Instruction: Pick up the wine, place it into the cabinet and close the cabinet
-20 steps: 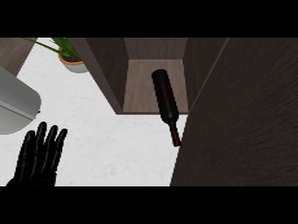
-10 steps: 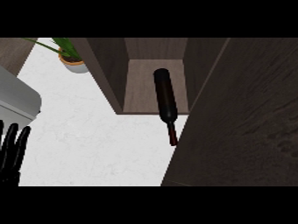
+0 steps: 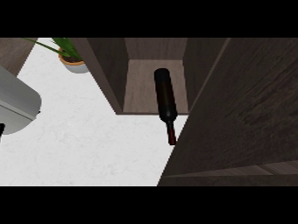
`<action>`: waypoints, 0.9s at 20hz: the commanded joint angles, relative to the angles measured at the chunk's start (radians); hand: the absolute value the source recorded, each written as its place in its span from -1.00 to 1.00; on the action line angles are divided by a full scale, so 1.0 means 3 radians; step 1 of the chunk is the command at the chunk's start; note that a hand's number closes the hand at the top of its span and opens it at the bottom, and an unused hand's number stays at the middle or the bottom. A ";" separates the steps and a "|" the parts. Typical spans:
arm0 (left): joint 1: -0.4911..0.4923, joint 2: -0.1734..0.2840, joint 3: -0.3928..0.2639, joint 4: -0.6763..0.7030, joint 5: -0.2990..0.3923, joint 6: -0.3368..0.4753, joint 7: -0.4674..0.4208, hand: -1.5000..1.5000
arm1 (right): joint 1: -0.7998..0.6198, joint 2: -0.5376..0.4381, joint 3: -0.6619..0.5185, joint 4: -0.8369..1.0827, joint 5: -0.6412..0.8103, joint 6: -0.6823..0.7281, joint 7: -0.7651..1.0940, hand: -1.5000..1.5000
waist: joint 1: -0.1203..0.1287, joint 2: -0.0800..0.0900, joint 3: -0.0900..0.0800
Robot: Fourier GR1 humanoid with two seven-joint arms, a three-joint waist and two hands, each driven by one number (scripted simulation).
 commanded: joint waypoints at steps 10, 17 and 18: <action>-0.0007 0.0097 0.0324 -0.0045 0.0237 -0.0273 0.0248 -1.00 | -0.1057 0.0195 0.0884 0.0497 0.0646 -0.1095 -0.0089 1.00 | 0.0056 -0.0002 -0.0004; -0.0245 0.0041 0.0355 0.0166 0.0333 -0.0448 0.0337 -1.00 | -0.1822 0.0180 0.0641 0.0793 0.0544 -0.1455 0.0154 1.00 | 0.0077 0.0019 -0.0008; -0.0140 0.0058 0.0360 -0.0124 0.0343 -0.0367 0.0393 -1.00 | -0.1829 0.0179 0.0648 0.0815 0.0512 -0.1500 0.0106 1.00 | 0.0110 0.0011 -0.0002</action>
